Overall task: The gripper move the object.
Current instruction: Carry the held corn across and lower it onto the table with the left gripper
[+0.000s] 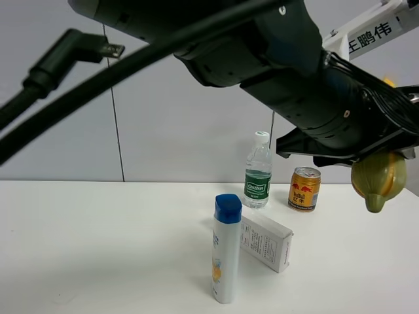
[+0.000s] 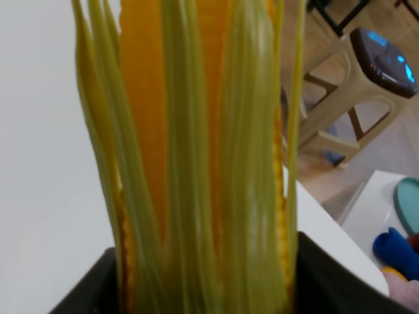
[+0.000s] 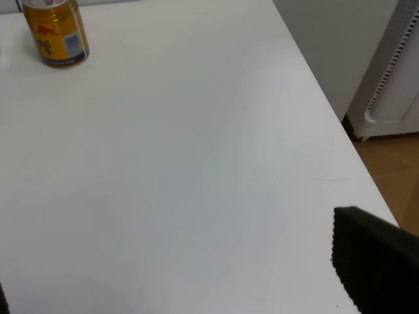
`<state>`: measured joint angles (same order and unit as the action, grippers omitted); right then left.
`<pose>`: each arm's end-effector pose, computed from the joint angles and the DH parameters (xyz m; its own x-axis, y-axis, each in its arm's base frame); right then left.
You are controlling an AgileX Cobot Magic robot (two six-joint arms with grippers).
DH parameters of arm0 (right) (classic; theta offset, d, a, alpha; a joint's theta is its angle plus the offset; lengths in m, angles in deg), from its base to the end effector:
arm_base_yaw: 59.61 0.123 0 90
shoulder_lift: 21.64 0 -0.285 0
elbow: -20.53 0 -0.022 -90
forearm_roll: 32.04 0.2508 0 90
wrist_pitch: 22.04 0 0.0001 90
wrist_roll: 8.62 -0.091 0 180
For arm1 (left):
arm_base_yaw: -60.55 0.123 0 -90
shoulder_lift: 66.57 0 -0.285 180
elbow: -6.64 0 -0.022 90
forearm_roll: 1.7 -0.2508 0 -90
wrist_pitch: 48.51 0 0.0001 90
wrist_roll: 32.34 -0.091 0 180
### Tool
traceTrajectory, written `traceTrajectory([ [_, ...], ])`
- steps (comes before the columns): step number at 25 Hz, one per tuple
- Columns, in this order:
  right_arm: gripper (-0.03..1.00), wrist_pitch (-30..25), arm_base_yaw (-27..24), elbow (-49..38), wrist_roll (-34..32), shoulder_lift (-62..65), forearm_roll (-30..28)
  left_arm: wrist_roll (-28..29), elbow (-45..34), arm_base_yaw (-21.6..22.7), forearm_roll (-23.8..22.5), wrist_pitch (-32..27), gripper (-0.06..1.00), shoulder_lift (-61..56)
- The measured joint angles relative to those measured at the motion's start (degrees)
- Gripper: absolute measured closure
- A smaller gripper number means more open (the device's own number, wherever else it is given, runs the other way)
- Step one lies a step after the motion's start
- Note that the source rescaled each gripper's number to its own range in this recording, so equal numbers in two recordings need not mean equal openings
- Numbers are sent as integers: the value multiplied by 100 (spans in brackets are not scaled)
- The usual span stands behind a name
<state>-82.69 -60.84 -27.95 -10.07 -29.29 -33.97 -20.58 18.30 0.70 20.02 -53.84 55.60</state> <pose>-0.0054 -0.0026 0.2779 -0.4498 0.0184 -0.8929 0.0516 0.9987 -0.0054 0.2366 -0.4136 0.2578 -0.6645 0.0489 -0.7457 0.6157 0.6013 -0.5093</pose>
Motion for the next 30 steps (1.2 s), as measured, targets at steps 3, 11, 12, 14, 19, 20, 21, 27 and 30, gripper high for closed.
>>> traceTrajectory([
  [3, -3, 0, 0, 0, 0, 0, 0, 6, 219, 0, -47, 74, 91, 154],
  [11, -3, 0, 0, 0, 0, 0, 0, 127, 1203, 0, -66, -290, 91, 1132],
  [12, -3, 0, 0, 0, 0, 0, 0, 148, 1324, 17, -66, -410, 91, 1258],
  [14, -3, 0, 0, 0, 0, 0, 0, 254, 1506, 50, -66, -655, 91, 1533],
  [19, -3, 0, 0, 0, 0, 0, 0, 706, 1606, 246, -66, -940, 91, 1979],
  [20, -3, 0, 0, 0, 0, 0, 0, 798, 1606, 295, -78, -960, 91, 2015],
  [21, -3, 0, 0, 0, 0, 0, 0, 901, 1611, 334, -112, -974, 91, 2052],
  [27, -3, 0, 0, 0, 0, 0, 0, 1369, 1624, 484, -425, -990, 91, 2146],
  [30, -3, 0, 0, 0, 0, 0, 0, 1452, 1624, 556, -496, -1113, 91, 2234],
])
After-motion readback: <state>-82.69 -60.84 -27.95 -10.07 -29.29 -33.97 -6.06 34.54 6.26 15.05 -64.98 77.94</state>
